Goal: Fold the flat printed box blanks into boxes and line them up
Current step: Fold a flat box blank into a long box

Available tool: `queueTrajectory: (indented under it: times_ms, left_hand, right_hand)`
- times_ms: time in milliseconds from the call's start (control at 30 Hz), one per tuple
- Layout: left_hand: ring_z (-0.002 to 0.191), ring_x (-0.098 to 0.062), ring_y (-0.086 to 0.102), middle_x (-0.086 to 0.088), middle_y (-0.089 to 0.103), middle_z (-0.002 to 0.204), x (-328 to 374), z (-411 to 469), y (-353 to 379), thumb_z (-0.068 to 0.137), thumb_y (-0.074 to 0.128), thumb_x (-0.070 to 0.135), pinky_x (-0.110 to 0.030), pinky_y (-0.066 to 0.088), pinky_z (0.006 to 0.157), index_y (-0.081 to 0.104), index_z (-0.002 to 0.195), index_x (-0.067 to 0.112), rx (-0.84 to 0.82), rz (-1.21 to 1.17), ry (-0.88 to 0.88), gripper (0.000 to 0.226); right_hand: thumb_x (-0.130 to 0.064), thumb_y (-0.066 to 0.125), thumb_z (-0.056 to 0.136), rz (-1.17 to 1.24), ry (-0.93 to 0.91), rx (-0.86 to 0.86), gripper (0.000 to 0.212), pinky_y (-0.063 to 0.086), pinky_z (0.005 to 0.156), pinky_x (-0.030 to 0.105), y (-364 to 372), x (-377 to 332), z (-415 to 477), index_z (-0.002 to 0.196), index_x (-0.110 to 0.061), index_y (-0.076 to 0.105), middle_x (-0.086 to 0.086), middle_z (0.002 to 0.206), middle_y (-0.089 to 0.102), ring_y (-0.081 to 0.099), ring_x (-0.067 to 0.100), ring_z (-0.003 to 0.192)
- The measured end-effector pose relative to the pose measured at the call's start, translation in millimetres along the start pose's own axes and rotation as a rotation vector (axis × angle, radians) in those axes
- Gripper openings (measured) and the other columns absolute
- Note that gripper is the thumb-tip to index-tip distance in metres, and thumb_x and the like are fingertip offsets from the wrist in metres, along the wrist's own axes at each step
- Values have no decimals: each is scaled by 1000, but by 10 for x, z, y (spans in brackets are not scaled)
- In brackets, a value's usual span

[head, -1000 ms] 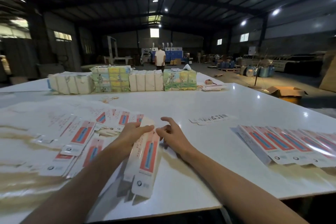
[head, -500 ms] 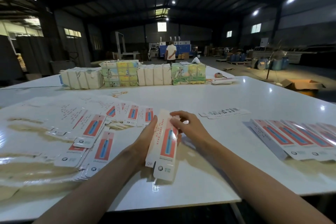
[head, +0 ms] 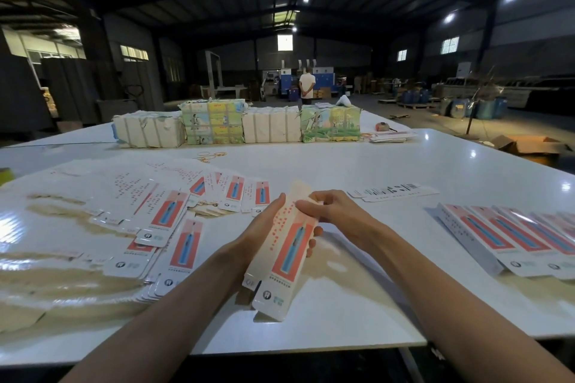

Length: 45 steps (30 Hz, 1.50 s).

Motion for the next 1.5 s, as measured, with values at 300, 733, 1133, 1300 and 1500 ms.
queueTrajectory:
  times_ms: [300,733,1133,1300,1500]
  left_hand:
    - [68,-22,72,-12,71,90,83,-20,243,91,54,62,-33,64,67,65,103,9,-97,-134,7,56]
    - [64,-19,74,-3,74,82,5,32,-13,101,51,65,-30,61,57,69,104,19,263,-229,59,49]
    - [109,-20,74,9,56,147,178,-73,226,102,48,65,-41,67,80,26,155,58,423,404,437,58]
    - [93,9,68,54,41,121,189,-104,304,79,73,66,-6,51,55,15,134,82,416,561,449,82]
    - [95,9,70,20,62,114,125,-60,176,79,85,43,-13,56,57,28,140,58,389,507,327,84]
  right_hand:
    - [-43,74,95,361,-105,-48,39,51,84,29,28,-66,-22,94,-4,70,15,97,70,67,22,85]
    - [-41,76,95,313,-116,94,59,58,96,41,178,52,29,146,-30,48,15,100,74,75,24,96]
    - [-42,70,99,213,-188,159,46,62,81,32,66,-26,7,143,-36,55,5,109,81,77,28,103]
    - [-42,74,97,228,-187,175,51,63,91,42,-3,-18,8,143,-43,50,3,113,81,77,26,107]
    - [-45,71,99,92,-231,143,25,64,89,36,50,-49,-62,124,-43,68,6,104,82,78,29,99]
Point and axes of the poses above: each hand's wrist, its own z-axis towards the middle knuckle, its own y-axis out of the palm, x = y × z, the point moved 3 cm from there along z, towards the middle knuckle
